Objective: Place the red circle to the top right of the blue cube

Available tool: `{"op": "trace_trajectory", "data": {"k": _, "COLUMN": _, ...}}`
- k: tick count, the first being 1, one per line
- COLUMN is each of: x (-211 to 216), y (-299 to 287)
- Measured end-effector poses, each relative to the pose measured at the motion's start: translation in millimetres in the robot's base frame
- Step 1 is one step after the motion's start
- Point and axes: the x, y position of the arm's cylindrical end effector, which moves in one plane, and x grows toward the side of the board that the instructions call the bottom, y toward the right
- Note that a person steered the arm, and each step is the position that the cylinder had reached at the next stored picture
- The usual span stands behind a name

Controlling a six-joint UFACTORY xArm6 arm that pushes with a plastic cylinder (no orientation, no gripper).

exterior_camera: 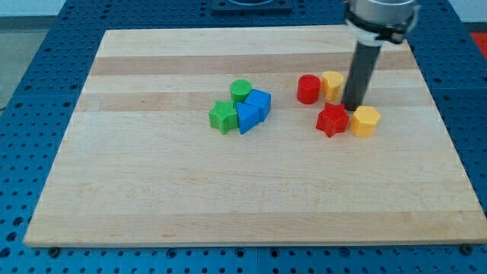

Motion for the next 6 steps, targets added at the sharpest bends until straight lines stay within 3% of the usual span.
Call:
{"op": "trace_trajectory", "data": {"k": 1, "x": -40, "y": 60}}
{"op": "trace_trajectory", "data": {"k": 2, "x": -74, "y": 13}}
{"op": "trace_trajectory", "data": {"k": 3, "x": -29, "y": -80}}
{"op": "trace_trajectory", "data": {"k": 6, "x": -11, "y": -106}}
